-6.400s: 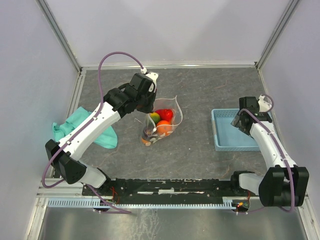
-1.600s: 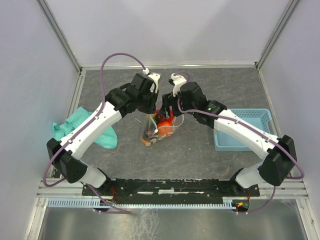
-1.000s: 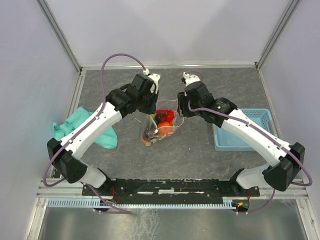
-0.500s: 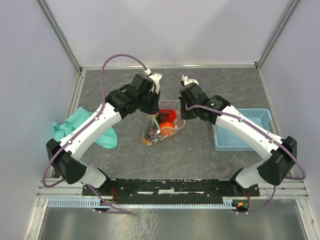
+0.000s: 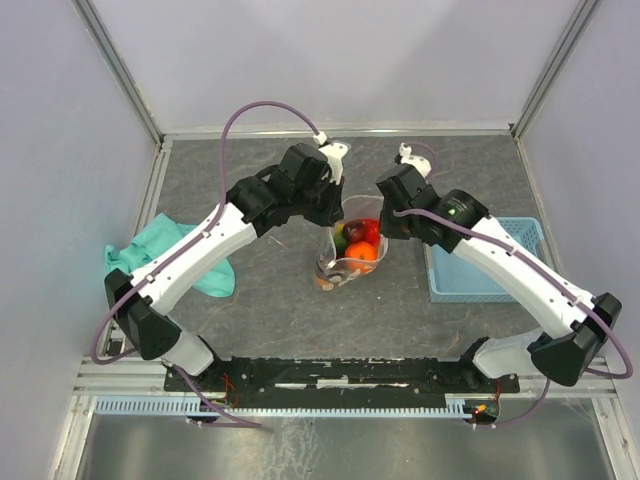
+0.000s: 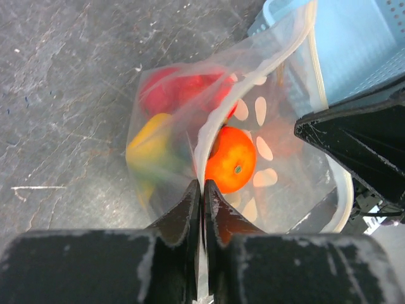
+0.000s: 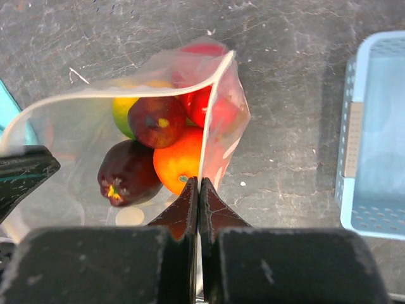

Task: Place the food in the zip-top bag and seal the zipper
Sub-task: Zip the zipper food storage bag at the center of the board.

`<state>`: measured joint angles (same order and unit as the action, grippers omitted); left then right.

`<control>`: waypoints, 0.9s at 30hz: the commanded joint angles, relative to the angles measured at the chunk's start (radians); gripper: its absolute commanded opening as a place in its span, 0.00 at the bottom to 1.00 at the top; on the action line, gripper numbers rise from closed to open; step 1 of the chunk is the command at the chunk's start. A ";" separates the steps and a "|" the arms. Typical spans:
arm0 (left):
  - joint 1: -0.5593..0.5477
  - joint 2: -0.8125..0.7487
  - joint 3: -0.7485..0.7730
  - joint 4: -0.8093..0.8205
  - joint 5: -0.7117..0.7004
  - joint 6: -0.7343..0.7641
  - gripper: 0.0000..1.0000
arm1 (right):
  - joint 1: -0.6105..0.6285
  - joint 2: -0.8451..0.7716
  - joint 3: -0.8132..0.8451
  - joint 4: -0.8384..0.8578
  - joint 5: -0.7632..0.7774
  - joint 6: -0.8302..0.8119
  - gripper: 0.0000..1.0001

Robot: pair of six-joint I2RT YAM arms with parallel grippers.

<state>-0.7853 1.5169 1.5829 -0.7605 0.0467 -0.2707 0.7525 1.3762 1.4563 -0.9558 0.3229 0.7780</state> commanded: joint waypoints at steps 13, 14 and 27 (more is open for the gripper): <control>-0.012 -0.219 -0.167 0.210 -0.103 0.015 0.56 | 0.002 -0.125 -0.037 -0.045 0.168 0.188 0.02; -0.011 -0.253 -0.210 0.234 -0.106 0.014 0.58 | 0.001 -0.122 -0.037 -0.041 0.163 0.188 0.02; -0.010 -0.607 -0.712 0.662 0.013 0.024 0.83 | 0.001 -0.127 -0.059 -0.025 0.142 0.189 0.01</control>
<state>-0.7940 0.9508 0.9813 -0.3370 -0.0135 -0.2703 0.7525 1.2686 1.3956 -1.0096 0.4484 0.9466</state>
